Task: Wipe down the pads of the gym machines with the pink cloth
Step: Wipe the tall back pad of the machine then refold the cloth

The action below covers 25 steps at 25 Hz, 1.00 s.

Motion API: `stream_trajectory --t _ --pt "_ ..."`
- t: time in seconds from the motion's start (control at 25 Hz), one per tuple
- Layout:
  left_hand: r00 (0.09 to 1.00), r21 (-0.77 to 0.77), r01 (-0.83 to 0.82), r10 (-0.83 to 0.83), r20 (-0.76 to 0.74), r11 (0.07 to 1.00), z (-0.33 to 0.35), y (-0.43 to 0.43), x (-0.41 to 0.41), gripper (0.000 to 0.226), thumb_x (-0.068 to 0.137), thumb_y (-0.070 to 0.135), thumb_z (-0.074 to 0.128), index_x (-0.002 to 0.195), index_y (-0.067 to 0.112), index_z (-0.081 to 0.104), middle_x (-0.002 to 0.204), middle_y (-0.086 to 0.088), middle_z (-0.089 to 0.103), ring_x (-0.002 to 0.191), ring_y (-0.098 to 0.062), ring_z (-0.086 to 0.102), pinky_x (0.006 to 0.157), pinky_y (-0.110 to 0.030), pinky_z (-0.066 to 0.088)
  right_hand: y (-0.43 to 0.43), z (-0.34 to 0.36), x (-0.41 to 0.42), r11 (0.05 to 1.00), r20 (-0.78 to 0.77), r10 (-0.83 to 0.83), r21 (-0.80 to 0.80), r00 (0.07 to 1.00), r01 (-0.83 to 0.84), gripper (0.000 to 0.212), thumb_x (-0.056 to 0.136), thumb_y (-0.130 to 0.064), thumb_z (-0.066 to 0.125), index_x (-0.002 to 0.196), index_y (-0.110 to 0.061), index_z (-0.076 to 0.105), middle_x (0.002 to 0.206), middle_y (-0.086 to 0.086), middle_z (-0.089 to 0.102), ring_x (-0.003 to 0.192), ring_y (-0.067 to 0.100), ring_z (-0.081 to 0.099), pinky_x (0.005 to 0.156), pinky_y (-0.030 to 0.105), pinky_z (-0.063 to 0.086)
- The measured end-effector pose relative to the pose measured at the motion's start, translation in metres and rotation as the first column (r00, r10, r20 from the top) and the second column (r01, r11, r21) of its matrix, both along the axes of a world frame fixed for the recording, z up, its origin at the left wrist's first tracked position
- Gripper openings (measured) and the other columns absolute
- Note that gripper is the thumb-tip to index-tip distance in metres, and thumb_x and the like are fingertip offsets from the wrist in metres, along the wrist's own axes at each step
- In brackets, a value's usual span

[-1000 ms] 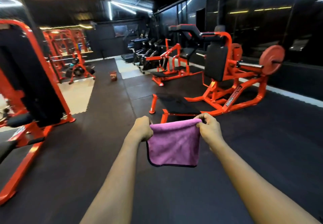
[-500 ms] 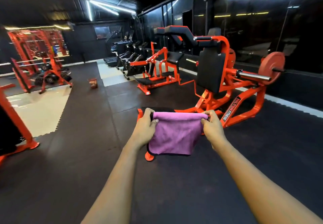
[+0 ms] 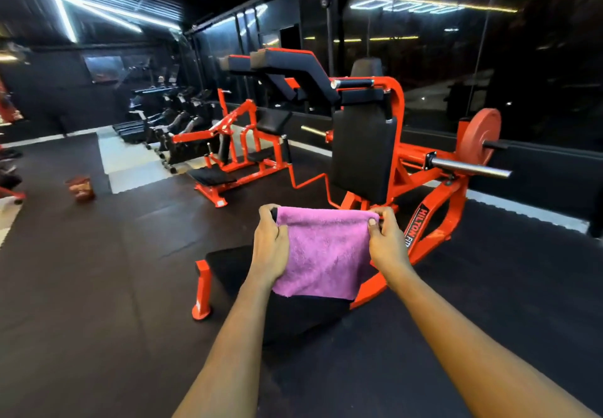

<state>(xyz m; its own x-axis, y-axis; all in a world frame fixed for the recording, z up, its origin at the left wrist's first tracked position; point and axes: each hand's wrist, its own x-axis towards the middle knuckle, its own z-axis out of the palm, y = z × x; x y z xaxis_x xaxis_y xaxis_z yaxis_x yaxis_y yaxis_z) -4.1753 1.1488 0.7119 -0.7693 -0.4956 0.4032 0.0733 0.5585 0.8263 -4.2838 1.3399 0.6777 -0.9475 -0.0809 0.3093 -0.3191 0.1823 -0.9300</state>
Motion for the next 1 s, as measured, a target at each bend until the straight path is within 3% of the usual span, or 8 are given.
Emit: stream_trajectory --t 0.2,0.28,0.4,0.6,0.84,1.0 --pt "0.997 -0.019 0.081 -0.081 0.014 0.997 -0.001 -0.060 -0.160 0.028 0.092 -0.001 0.042 0.113 0.017 0.047 0.103 0.001 0.060 0.091 -0.003 0.055 0.070 -0.008 0.038 -0.052 -0.008 -0.152 0.997 0.016 -0.078 -0.006 0.997 0.078 0.014 0.103 -0.016 0.048 0.107 -0.028 0.055 0.102 -0.003 0.068 0.099 0.018 0.063 0.085 0.038 0.049" --pt "0.997 -0.018 0.082 -0.081 0.013 0.997 -0.015 -0.081 -0.234 0.009 0.102 0.015 0.043 0.110 0.016 0.047 0.099 0.000 0.060 0.087 -0.005 0.055 0.066 -0.010 0.038 -0.074 -0.022 -0.219 0.993 0.007 -0.109 -0.046 0.994 0.109 0.017 0.102 -0.013 0.049 0.106 -0.028 0.056 0.102 -0.004 0.069 0.099 0.017 0.065 0.087 0.038 0.050" --pt "0.996 -0.116 0.078 -0.081 -0.021 0.990 -0.037 -0.109 -0.352 0.014 0.106 0.031 0.039 0.104 0.018 0.044 0.090 0.002 0.059 0.079 -0.006 0.055 0.061 -0.008 0.038 -0.103 -0.040 -0.327 0.982 -0.026 -0.161 -0.109 0.987 0.157 0.017 0.101 -0.012 0.051 0.105 -0.027 0.058 0.099 -0.006 0.070 0.096 0.013 0.066 0.088 0.037 0.051" --pt "0.996 -0.167 0.078 -0.083 -0.024 0.983 -0.040 -0.143 -0.542 0.011 0.106 0.031 0.038 0.103 0.020 0.040 0.084 0.003 0.058 0.073 -0.009 0.055 0.057 -0.022 0.032 -0.137 -0.035 -0.496 0.952 0.000 -0.259 -0.170 0.966 0.255 0.017 0.100 -0.011 0.052 0.104 -0.027 0.058 0.092 -0.007 0.069 0.091 0.015 0.066 0.086 0.037 0.052" --pt "0.981 -0.225 0.135 -0.162 -0.105 0.965 -0.029 -0.135 -0.669 0.007 0.106 0.027 0.037 0.104 0.020 0.039 0.088 -0.001 0.057 0.077 -0.017 0.053 0.064 -0.026 0.029 -0.129 -0.015 -0.585 0.907 -0.008 -0.388 -0.183 0.922 0.380 0.016 0.101 -0.009 0.051 0.106 -0.023 0.057 0.097 -0.004 0.068 0.092 0.013 0.063 0.080 0.027 0.043" --pt "0.969 -0.261 0.172 -0.211 -0.131 0.950 -0.062 -0.124 -0.745 0.014 0.106 0.030 0.036 0.109 0.018 0.041 0.092 -0.002 0.058 0.083 -0.028 0.060 0.069 -0.035 0.042 -0.123 -0.043 -0.638 0.860 -0.069 -0.496 -0.175 0.866 0.479 0.018 0.101 -0.009 0.052 0.104 -0.026 0.056 0.092 -0.012 0.065 0.088 0.012 0.063 0.079 0.030 0.044"
